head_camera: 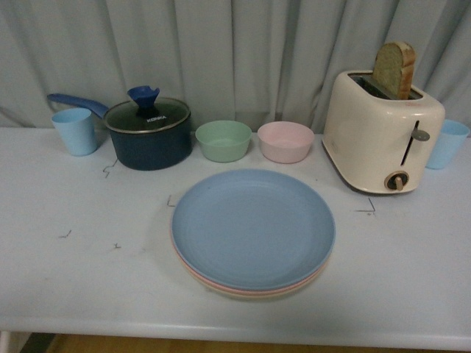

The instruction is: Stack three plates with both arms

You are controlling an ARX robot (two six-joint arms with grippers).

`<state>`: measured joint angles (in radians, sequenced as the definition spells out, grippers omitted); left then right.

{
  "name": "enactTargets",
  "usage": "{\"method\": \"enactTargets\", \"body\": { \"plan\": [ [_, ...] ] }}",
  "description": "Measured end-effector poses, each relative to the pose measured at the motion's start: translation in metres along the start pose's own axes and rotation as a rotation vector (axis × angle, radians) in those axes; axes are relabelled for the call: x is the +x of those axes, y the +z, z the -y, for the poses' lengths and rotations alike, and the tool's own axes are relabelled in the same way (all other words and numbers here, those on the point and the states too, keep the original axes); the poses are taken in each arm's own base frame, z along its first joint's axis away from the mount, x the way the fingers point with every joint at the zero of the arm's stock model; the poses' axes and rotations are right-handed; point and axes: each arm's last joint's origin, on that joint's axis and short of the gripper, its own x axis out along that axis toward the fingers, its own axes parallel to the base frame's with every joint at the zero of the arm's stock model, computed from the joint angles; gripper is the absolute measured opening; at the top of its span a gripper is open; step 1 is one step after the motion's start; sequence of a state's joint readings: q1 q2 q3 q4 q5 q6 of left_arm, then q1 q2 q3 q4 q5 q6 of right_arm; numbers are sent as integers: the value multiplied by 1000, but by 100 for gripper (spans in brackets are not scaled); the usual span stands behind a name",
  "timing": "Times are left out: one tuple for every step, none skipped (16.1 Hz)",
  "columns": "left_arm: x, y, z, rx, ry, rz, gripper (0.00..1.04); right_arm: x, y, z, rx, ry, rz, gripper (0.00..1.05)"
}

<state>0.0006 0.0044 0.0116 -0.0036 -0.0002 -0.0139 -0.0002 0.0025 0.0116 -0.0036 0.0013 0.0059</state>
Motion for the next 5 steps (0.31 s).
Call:
{"method": "enactTargets", "body": {
  "plan": [
    [0,0,0,0,0,0,98,0,0,0,0,0,0,98],
    [0,0,0,0,0,0,98,0,0,0,0,0,0,97],
    [0,0,0,0,0,0,98,0,0,0,0,0,0,98],
    [0,0,0,0,0,0,98,0,0,0,0,0,0,98],
    [0,0,0,0,0,0,98,0,0,0,0,0,0,98]
  ]
}}
